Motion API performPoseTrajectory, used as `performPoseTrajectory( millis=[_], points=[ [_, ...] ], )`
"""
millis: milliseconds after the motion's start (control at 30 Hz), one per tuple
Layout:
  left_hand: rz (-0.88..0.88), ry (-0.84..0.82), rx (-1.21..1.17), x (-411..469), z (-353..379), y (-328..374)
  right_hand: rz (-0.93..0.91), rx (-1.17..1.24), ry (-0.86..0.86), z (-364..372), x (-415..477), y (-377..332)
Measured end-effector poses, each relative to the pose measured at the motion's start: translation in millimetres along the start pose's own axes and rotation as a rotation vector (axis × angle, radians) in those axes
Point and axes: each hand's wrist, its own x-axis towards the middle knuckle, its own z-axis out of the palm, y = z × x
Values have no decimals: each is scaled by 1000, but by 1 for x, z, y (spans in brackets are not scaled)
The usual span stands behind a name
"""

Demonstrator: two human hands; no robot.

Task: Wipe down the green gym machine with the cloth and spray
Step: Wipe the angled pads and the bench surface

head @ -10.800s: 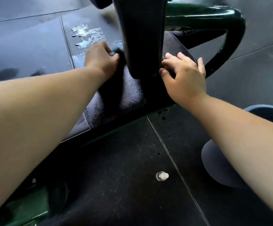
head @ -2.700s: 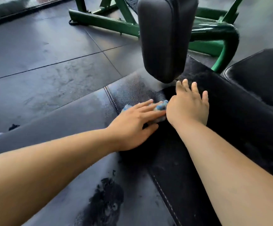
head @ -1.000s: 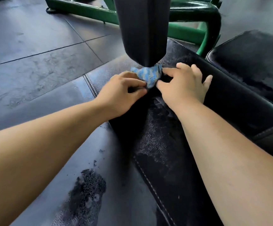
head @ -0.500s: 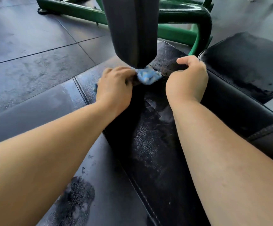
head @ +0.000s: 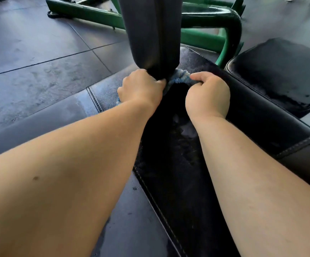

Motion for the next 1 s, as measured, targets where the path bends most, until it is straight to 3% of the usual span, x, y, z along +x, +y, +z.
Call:
performPoseTrajectory(
  millis=[234, 434, 567, 801, 934, 1001],
  points=[
    [86, 14, 107, 12, -7, -11, -39, -136, -104, -5, -5, -1],
    [42, -28, 58, 2, -8, -8, -208, -334, -249, -6, -14, -5],
    [194, -68, 118, -4, -14, -28, -327, -505, -281, 6, -7, -5],
    [-101, 31, 78, 65, -16, -41, -298, -541, -271, 14, -3, -2],
    [-103, 51, 94, 91, -13, -48, -310, -545, -254, 18, -1, 0],
    [-12, 13, 99, 94, -10, -49, -311, -561, -250, 19, -2, 1]
  ],
)
